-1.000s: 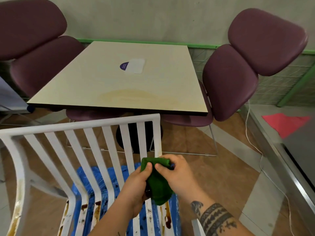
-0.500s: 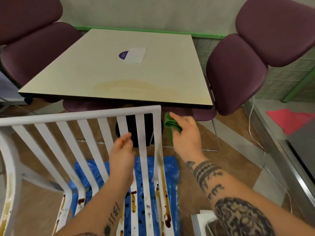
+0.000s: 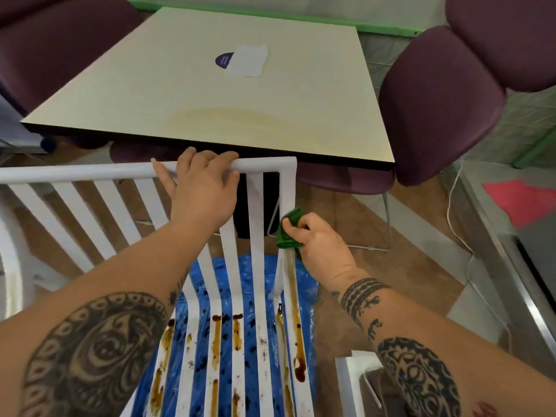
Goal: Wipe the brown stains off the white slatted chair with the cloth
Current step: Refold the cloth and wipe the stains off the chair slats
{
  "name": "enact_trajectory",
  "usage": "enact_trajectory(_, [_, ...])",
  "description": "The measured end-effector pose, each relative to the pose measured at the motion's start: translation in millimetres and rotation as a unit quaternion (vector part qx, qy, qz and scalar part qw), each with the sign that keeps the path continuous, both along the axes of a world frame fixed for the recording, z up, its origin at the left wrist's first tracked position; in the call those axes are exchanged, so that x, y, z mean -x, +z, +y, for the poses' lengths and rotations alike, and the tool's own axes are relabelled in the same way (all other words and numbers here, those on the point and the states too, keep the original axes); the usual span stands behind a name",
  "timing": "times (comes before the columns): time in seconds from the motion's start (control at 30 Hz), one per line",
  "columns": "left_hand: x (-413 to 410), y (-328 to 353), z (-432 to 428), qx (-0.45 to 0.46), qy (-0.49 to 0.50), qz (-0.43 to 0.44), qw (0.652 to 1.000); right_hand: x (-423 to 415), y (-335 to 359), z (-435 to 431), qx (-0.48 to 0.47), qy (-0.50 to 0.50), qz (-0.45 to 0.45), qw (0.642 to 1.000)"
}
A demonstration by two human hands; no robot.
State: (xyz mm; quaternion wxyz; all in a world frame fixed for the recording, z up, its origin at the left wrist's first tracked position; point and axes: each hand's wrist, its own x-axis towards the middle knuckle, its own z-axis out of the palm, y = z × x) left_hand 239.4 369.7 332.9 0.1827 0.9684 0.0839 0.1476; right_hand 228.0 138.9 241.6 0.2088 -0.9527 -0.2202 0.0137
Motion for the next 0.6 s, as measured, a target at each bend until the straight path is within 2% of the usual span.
enact_trajectory(0.1, [-3,2,0,0.010,0.010,0.013,1.000,14,10,-12,-0.038,0.005,0.174,0.984])
enact_trajectory(0.17, [-4,4,0,0.019,0.010,0.027,0.999,18,23,-22,-0.123,-0.071,0.302,0.943])
enact_trajectory(0.2, [-4,4,0,0.022,0.009,0.033,0.999,19,29,-25,-0.210,-0.117,0.355,0.903])
enact_trajectory(0.23, [-4,4,1,0.022,0.008,0.037,0.999,22,35,-26,-0.311,-0.158,0.395,0.850])
enact_trajectory(0.3, [-5,5,1,0.020,0.005,0.038,0.999,24,45,-22,-0.469,-0.207,0.424,0.746])
enact_trajectory(0.33, [-5,5,1,0.020,0.005,0.038,0.999,23,49,-20,-0.505,-0.227,0.412,0.724])
enact_trajectory(0.37, [-5,5,1,0.020,0.005,0.037,0.999,20,51,-15,-0.516,-0.250,0.380,0.725])
enact_trajectory(0.4, [-5,5,1,0.022,0.005,0.036,0.999,16,52,-10,-0.507,-0.274,0.328,0.748])
enact_trajectory(0.47, [-4,5,0,0.022,0.004,0.037,0.999,8,53,-1,-0.439,-0.303,0.186,0.825])
enact_trajectory(0.53, [-4,4,0,0.018,0.005,0.035,0.999,2,49,11,-0.364,-0.263,0.086,0.889])
enact_trajectory(0.6, [-4,3,0,0.014,0.003,0.028,0.999,1,40,22,-0.320,-0.194,0.065,0.925])
